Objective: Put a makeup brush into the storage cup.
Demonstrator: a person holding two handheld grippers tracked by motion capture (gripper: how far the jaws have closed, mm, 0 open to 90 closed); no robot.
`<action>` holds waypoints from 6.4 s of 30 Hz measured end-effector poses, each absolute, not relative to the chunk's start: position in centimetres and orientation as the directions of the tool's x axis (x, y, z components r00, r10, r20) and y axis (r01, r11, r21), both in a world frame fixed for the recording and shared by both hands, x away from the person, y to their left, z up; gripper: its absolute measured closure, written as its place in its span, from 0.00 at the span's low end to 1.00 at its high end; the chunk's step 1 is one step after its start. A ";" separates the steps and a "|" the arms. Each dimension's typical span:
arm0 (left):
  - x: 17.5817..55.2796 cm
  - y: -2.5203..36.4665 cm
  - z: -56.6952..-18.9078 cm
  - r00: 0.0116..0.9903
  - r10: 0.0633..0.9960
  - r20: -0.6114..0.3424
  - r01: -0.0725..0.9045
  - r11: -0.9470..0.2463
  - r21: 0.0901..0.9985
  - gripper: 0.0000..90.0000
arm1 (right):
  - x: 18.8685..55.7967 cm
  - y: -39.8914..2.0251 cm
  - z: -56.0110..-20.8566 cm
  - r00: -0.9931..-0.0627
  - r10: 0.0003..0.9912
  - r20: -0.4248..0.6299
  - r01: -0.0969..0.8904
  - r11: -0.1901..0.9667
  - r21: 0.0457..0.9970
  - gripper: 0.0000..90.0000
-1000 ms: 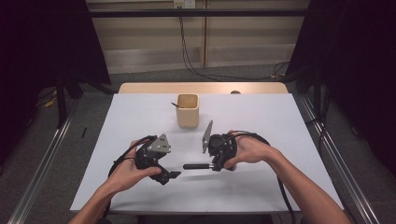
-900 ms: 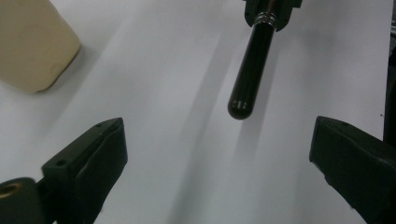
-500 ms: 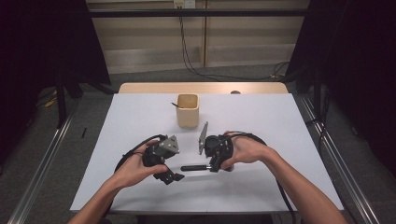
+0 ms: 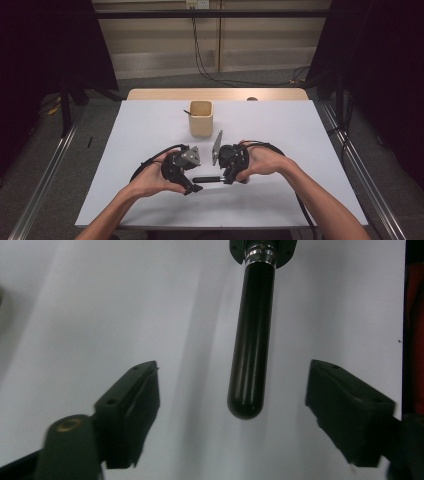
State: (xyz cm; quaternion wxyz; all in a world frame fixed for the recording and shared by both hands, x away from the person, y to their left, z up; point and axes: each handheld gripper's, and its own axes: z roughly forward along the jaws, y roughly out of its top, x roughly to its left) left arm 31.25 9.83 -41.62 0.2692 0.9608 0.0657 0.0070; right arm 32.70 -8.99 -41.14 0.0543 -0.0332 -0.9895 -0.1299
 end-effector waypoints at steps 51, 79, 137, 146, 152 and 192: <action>32.3 9.0 -42.7 0.988 0.083 -0.131 0.141 -0.831 0.538 0.83 | 33.1 -9.7 -41.2 -0.995 0.046 0.083 0.072 0.939 0.337 0.58; 31.7 12.8 -43.4 0.969 0.175 -0.172 0.243 -0.779 0.579 0.83 | 32.9 -13.8 -40.5 -0.973 0.229 0.038 0.216 0.831 0.513 0.11; 29.7 17.2 -44.2 0.929 0.316 -0.191 0.318 -0.423 0.848 0.83 | 28.8 -19.6 -43.3 -0.867 0.468 0.169 0.382 0.408 0.829 0.06; 29.6 17.0 -44.2 0.929 0.320 -0.184 0.298 -0.356 0.886 0.83 | 28.1 -18.8 -43.6 -0.855 0.501 0.134 0.333 0.332 0.883 0.04; 29.5 16.6 -44.0 0.933 0.315 -0.173 0.276 -0.319 0.907 0.83 | 28.0 -18.2 -43.4 -0.860 0.501 0.097 0.276 0.296 0.914 0.03; 30.4 13.1 -43.6 0.949 0.286 -0.133 0.208 -0.249 0.946 0.83 | 28.9 -16.5 -42.3 -0.872 0.449 0.196 0.273 0.112 0.956 0.20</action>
